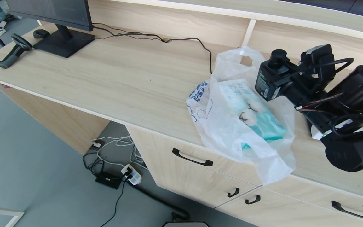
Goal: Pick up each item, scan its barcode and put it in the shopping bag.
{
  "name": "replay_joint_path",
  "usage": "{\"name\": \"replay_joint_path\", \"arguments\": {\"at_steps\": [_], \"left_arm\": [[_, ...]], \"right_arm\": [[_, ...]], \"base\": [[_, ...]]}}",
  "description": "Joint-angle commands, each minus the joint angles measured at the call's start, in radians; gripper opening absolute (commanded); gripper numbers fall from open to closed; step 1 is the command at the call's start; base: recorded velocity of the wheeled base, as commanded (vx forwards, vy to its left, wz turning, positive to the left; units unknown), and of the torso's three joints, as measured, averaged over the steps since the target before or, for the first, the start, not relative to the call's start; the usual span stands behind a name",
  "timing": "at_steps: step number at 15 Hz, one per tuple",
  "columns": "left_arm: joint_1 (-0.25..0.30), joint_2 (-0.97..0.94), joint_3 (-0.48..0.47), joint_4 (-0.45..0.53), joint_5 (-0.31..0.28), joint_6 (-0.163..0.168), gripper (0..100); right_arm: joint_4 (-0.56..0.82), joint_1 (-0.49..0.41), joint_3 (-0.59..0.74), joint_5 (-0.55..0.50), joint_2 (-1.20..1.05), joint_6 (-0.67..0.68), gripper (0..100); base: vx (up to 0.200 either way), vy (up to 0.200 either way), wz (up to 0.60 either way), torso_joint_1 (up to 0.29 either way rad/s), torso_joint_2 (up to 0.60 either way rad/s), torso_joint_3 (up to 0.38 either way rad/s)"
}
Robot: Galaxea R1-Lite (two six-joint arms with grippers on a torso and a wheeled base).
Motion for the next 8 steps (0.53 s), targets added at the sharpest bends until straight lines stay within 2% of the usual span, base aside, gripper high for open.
{"name": "replay_joint_path", "arguments": {"at_steps": [1,3,8], "left_arm": [[0.0,0.002,0.0,0.0,0.0,0.0,100],[0.0,0.0,0.0,0.0,0.0,0.0,100],[0.0,0.0,0.0,0.0,0.0,0.0,100]], "right_arm": [[0.0,0.021,0.011,-0.001,0.0,-0.002,0],[-0.003,0.053,0.042,-0.003,0.001,-0.004,0],[-0.012,0.065,0.065,-0.003,0.004,0.009,0]], "base": [[0.0,0.0,0.0,0.0,0.0,0.0],[0.0,0.0,0.0,0.0,0.0,0.0],[0.0,0.0,0.0,0.0,0.0,0.0]]}}
